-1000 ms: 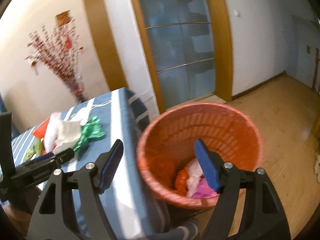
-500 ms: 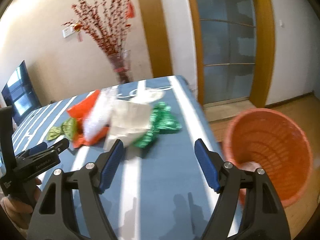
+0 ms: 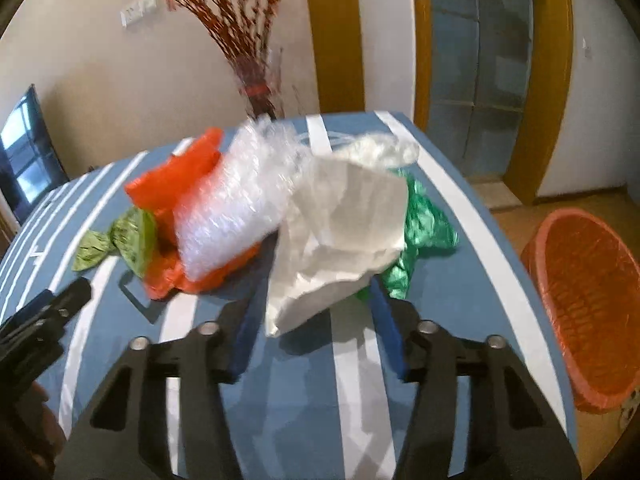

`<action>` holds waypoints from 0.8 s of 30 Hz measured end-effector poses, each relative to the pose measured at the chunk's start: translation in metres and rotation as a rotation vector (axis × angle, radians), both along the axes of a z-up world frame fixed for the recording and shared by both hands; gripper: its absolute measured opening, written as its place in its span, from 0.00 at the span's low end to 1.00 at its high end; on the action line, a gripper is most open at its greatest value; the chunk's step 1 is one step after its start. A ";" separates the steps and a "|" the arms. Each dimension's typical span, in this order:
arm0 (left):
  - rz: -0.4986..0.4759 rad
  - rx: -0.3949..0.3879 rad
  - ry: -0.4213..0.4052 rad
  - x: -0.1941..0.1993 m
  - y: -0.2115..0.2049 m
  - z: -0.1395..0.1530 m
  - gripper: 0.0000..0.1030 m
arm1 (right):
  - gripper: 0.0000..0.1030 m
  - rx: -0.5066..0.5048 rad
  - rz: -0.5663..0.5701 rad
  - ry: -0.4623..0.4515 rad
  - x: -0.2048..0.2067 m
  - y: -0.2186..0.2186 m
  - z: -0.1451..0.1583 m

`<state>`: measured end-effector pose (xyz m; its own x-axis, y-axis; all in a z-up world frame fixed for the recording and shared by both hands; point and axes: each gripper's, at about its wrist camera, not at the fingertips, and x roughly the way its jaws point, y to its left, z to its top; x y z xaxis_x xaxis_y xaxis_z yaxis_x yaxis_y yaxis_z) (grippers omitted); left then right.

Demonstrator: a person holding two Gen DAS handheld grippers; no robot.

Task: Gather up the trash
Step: 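Move both open tools back over the remaining bags on the table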

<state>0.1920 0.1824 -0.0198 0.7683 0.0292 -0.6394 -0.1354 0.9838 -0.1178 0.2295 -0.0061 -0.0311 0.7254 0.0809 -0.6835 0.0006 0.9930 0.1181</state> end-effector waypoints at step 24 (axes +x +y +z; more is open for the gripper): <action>-0.068 -0.030 0.019 -0.005 -0.022 0.001 0.90 | 0.03 -0.004 -0.082 -0.051 -0.036 -0.042 0.010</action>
<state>0.1867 0.1603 -0.0189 0.7558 -0.0420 -0.6535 -0.0713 0.9867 -0.1459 0.1930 -0.0478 -0.0212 0.7635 0.0174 -0.6456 0.0756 0.9904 0.1161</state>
